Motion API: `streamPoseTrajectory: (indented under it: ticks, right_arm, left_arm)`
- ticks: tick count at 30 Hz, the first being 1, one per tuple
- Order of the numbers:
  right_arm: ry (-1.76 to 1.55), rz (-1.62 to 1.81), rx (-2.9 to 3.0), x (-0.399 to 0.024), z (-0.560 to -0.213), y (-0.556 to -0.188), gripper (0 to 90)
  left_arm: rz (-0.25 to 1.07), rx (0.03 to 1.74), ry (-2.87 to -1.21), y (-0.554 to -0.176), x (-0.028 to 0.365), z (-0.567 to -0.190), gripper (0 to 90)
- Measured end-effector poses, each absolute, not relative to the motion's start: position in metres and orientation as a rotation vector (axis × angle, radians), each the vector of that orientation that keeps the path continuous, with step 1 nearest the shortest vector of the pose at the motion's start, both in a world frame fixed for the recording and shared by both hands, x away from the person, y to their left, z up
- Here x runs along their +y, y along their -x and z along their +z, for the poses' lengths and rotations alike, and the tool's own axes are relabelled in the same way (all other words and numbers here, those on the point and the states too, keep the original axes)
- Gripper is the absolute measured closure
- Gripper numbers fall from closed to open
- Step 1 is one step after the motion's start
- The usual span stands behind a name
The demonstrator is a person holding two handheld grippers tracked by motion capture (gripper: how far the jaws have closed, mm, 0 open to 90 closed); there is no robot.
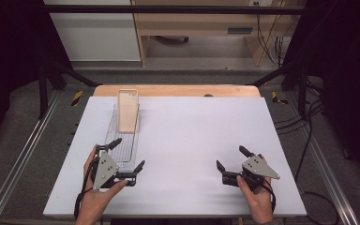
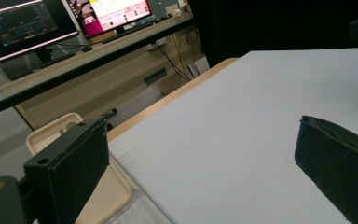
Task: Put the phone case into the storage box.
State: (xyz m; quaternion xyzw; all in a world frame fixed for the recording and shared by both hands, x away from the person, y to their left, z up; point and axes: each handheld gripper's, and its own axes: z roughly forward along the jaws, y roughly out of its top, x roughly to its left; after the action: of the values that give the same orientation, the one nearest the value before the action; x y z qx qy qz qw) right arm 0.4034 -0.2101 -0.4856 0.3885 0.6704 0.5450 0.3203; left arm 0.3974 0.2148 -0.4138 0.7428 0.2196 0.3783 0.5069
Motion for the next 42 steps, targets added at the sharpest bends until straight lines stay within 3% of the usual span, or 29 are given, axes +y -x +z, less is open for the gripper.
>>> streamPoseTrajectory:
  ticks: [42]
  right_arm:
    - [-0.956, 1.418, 1.746, -0.215, -0.485, -0.402, 3.3]
  left_arm:
    - [0.925, 0.781, -1.527, -0.400, 0.307, -0.413, 1.4]
